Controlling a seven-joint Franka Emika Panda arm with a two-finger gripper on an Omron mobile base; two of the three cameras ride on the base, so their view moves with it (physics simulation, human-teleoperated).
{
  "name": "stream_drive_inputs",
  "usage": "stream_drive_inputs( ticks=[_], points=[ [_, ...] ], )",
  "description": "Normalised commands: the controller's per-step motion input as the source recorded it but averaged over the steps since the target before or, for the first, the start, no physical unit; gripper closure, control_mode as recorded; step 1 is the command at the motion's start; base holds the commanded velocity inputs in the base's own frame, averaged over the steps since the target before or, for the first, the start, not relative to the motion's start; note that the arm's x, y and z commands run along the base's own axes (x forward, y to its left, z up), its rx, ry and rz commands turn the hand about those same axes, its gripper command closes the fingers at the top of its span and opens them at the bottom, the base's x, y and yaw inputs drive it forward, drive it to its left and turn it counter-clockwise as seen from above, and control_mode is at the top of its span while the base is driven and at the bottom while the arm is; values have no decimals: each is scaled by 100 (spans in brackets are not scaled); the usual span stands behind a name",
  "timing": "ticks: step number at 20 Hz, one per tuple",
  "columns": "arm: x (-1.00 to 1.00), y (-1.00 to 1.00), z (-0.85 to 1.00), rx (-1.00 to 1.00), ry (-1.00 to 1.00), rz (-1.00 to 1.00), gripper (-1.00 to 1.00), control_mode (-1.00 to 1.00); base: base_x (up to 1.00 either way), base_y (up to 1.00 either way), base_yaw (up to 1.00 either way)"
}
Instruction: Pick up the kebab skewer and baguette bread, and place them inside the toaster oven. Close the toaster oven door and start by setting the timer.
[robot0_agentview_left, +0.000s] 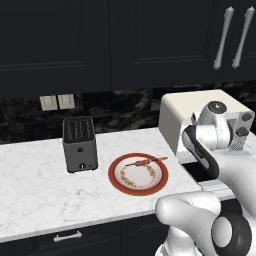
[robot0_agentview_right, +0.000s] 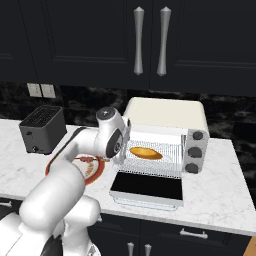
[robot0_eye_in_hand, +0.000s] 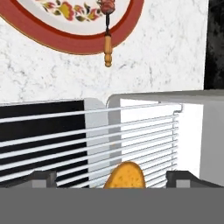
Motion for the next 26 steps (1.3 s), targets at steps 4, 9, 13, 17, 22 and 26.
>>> stream_drive_inputs(
  ticks=[4,9,13,17,22,26],
  points=[
    [0,56,-3,0,4,1,-100,-100,0,0,0],
    [0,43,0,2,8,0,-100,-100,0,0,0],
    [0,35,0,4,13,1,-100,-100,0,0,0],
    [0,42,0,3,15,0,-100,-100,0,0,0],
    [0,59,-27,0,5,0,-100,-100,0,0,0],
    [18,57,-28,0,0,0,-100,-100,0,0,0]
  ],
)
